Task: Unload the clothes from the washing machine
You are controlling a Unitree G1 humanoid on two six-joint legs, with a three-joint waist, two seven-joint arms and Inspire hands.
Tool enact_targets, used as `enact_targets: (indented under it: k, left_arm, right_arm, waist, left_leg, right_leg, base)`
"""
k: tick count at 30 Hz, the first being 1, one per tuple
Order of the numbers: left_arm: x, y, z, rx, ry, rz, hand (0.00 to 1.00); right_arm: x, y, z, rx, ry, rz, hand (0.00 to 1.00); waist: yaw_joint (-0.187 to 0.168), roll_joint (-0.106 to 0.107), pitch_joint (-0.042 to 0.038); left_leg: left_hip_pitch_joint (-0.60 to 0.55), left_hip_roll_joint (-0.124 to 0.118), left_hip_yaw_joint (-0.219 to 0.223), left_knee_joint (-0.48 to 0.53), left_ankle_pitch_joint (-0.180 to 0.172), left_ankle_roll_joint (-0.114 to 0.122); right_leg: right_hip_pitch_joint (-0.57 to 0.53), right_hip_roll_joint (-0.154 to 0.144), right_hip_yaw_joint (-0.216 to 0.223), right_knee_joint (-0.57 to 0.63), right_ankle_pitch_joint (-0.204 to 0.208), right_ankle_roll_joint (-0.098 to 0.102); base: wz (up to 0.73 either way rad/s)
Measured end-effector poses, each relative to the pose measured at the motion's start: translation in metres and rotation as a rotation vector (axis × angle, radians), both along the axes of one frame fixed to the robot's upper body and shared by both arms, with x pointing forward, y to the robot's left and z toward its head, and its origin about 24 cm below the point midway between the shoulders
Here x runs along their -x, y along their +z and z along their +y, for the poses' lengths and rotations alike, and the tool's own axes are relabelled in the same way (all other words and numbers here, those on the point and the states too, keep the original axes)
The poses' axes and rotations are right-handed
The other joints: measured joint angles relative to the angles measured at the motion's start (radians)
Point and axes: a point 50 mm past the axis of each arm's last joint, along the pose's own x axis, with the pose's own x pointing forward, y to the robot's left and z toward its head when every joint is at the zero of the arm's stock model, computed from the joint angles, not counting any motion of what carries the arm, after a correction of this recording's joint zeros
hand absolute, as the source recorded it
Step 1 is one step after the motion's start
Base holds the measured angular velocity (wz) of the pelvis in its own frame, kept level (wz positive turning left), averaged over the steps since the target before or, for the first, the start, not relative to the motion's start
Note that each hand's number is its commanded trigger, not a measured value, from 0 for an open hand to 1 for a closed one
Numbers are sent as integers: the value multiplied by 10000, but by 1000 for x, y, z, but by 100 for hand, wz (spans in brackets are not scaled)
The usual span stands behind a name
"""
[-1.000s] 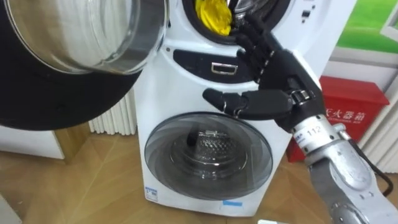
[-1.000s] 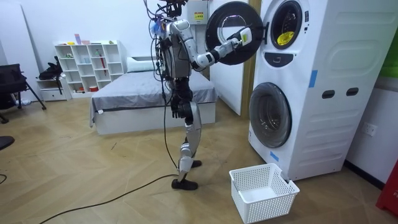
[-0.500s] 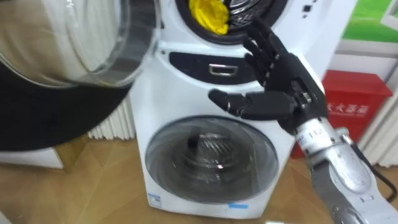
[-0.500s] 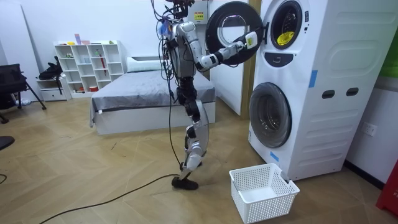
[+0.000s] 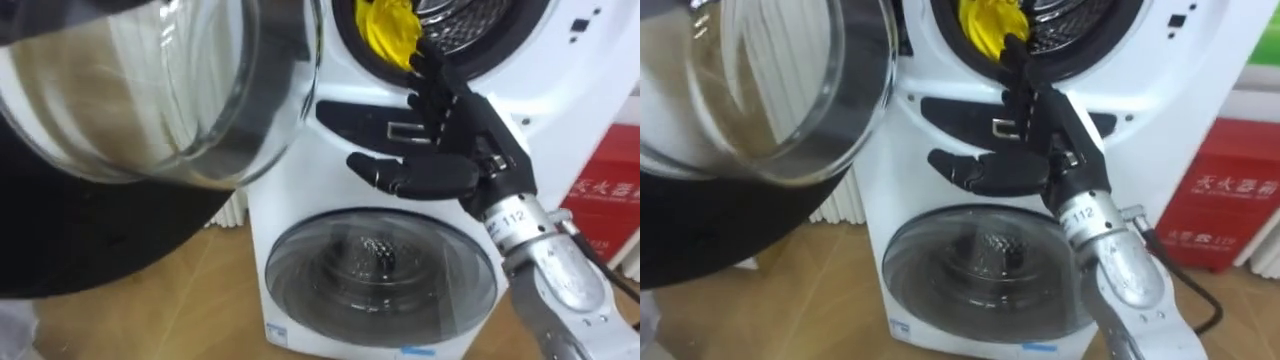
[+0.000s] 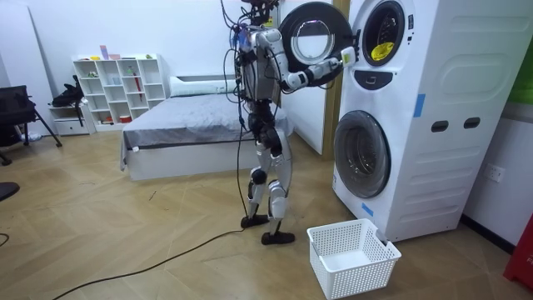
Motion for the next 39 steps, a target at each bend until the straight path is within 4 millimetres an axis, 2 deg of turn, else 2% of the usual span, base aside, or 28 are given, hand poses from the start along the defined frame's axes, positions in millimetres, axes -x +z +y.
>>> enact_targets:
  k: [2, 3, 4, 7, 9, 15, 18, 24, 28, 33, 39]
  left_arm:
    - [2, 0, 0, 13, 97, 13, 0]
    - [2, 0, 0, 19, 107, -36, 0]
    - [1, 0, -1, 19, 94, -91, 0]
    - [-1, 1, 0, 22, 106, -157, 0]
    - [-4, 1, -1, 41, 94, -257, 0]
    - [-5, 1, -3, 119, 74, -268, 0]
    - [0, 0, -4, 229, 72, -179, 0]
    - [16, -2, -4, 196, 215, 187, 0]
    - [21, 0, 2, 65, 680, 175, 0]
    - [31, -1, 2, 37, 726, 427, 0]
    - [35, -1, 4, -5, 767, 527, 0]
  right_arm:
    - [0, 0, 0, -30, -18, 2, 0]
    - [0, 0, 0, -32, -22, -5, 0]
    - [0, 0, 0, -31, -22, 1, 0]
    - [0, 2, -1, -88, -2, -54, 0]
    - [1, 4, -3, -144, -87, -139, 0]
    - [5, 21, -12, -260, -383, -838, 0]
    - [6, 25, -21, -213, -940, -1023, 0]
    - [6, 30, -38, -261, -2031, -1167, 0]
    - [8, 39, -57, -264, -2715, -1480, 0]
    - [7, 45, -57, -552, -2626, -1644, 0]
    - [1, 67, -48, -747, -2215, -2362, 0]
  waist:
    - [-42, -155, -46]
    - [-49, -281, -44]
    - [-71, -377, 7]
    - [-158, -471, -13]
    - [-169, -486, -21]
    - [-204, -371, 30]
    - [-224, -281, -16]
    - [-367, -230, 16]
    - [-336, -255, -4]
    - [-355, -316, -32]
    - [-306, -457, -56]
  left_leg:
    - [72, 53, 26, -112, 28, -47]
    - [121, 86, 73, -189, 49, -82]
    - [210, 116, 83, -236, 47, -100]
    - [212, 197, 142, -244, -17, -185]
    - [217, 220, 139, -283, -38, -208]
    - [216, 227, 69, -357, -40, -215]
    - [233, 230, 73, -351, -37, -217]
    - [240, 271, 89, -375, -43, -227]
    - [194, 306, 16, -445, -65, -263]
    - [192, 347, -17, -433, -81, -293]
    - [203, 344, -77, -430, -80, -293]
  right_leg:
    - [97, 75, 3, -167, 23, -44]
    - [153, 122, 4, -283, 60, -103]
    - [292, 166, 4, -417, 83, -138]
    - [377, 259, -20, -533, 138, -193]
    - [374, 281, -54, -533, 149, -211]
    - [368, 299, -98, -547, 156, -223]
    - [391, 333, -69, -649, 159, -228]
    - [397, 433, 12, -697, 159, -229]
    - [357, 440, -85, -695, 158, -229]
    - [360, 442, -194, -677, 158, -230]
    - [402, 437, -278, -688, 158, -230]
  base:
    - [-7]
    - [-5]
    - [-6]
    - [-5]
    - [0]
    - [0]
    - [0]
    - [0]
    - [4]
    - [1]
    - [3]
